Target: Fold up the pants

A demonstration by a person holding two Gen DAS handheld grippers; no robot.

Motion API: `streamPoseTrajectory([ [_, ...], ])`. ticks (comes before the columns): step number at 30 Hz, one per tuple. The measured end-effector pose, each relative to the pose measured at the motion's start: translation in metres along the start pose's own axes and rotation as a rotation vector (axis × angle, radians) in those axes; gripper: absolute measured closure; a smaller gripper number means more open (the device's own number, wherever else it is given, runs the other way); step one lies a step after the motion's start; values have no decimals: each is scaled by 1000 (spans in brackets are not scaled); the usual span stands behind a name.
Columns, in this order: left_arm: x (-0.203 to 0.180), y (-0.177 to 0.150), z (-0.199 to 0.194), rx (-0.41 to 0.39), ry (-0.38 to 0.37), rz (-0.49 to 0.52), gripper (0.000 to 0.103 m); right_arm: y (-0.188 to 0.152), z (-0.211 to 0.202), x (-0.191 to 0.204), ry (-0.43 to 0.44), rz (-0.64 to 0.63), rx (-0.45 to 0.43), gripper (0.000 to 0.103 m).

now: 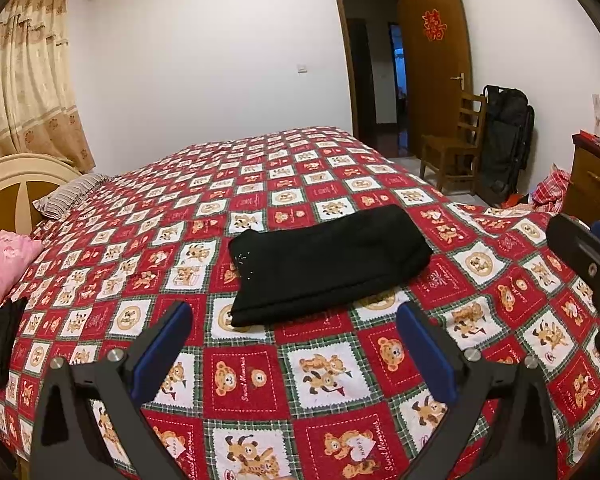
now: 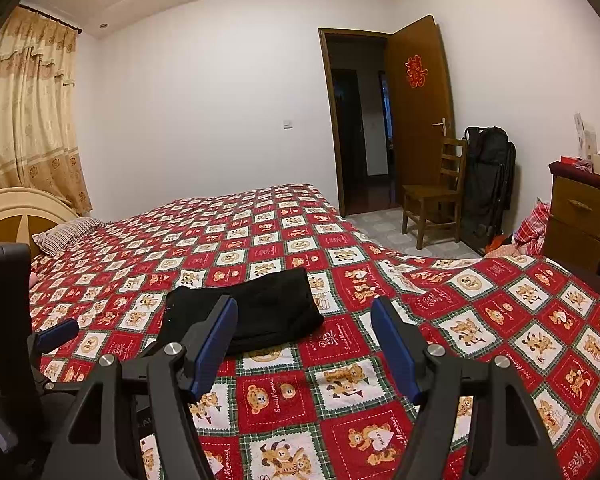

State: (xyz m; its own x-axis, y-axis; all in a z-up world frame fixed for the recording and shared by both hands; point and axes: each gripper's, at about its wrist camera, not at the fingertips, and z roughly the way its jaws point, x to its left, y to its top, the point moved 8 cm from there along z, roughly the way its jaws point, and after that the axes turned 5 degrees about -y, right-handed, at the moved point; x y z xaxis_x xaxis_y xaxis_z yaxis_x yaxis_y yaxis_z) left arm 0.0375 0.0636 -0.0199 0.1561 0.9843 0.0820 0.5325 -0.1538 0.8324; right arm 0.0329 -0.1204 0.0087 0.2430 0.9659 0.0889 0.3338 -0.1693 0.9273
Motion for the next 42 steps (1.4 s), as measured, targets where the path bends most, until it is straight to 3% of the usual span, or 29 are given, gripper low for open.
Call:
streamPoseTrajectory([
  [35, 5, -5, 7, 37, 26, -19, 0, -2, -1, -1, -2, 0, -7, 32],
  [42, 5, -3, 5, 36, -5, -43, 0, -2, -1, -1, -1, 2, -7, 32],
])
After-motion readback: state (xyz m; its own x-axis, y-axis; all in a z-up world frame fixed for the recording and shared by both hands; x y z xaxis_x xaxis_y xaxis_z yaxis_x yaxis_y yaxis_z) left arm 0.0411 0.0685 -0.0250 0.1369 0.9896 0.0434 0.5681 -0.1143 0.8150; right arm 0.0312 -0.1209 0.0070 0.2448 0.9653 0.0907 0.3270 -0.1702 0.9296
